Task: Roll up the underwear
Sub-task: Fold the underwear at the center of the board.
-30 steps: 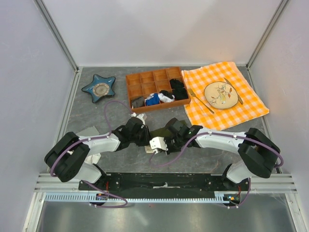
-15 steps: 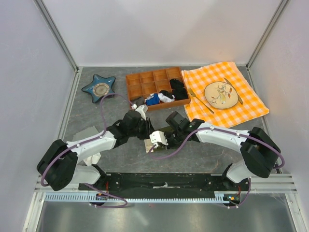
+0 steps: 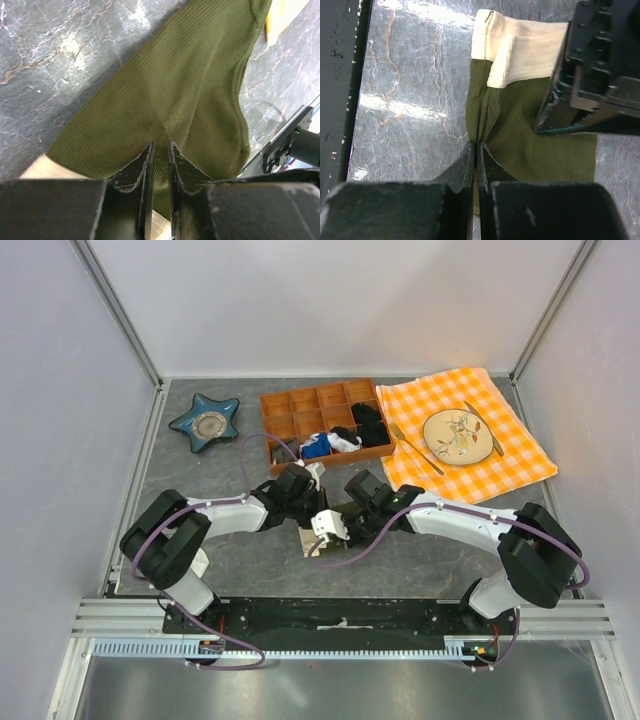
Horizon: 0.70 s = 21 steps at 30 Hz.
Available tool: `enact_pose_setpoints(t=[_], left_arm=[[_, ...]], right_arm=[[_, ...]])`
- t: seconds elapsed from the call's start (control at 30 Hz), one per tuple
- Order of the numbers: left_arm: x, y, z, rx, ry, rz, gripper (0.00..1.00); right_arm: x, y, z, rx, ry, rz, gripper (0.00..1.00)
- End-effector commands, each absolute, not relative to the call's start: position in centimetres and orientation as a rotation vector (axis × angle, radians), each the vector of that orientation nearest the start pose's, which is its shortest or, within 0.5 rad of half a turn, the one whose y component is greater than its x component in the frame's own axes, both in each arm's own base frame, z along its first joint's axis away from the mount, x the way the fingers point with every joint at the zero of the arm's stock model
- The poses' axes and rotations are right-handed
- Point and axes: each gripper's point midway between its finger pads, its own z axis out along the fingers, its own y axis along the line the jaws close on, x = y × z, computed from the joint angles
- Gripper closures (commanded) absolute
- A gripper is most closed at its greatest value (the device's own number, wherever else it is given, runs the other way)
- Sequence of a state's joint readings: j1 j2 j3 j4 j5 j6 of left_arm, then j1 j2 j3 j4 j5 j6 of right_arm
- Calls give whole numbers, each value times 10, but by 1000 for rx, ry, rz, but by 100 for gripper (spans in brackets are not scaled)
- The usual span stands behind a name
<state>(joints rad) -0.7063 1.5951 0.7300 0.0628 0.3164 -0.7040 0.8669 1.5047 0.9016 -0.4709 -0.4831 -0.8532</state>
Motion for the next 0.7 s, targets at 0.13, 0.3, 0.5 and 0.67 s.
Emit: enact_pose_setpoints(t=[0.13,0.3,0.5,0.67], left_arm=[[216,-302,10,216,2618,-1043,80],[218,-304,18,220,2596,-1062,78],[234,-308,50,216,2518,-1058,71],[245,-301,76,184,2450,-1061,63]], right_arm=[[189,293,83,-1997,1521,654,96],[207,298,87,-1982,1545,662,96],[218,301,87,-2000,1562,688,96],[221,304,84,-2026,1559,697,96]])
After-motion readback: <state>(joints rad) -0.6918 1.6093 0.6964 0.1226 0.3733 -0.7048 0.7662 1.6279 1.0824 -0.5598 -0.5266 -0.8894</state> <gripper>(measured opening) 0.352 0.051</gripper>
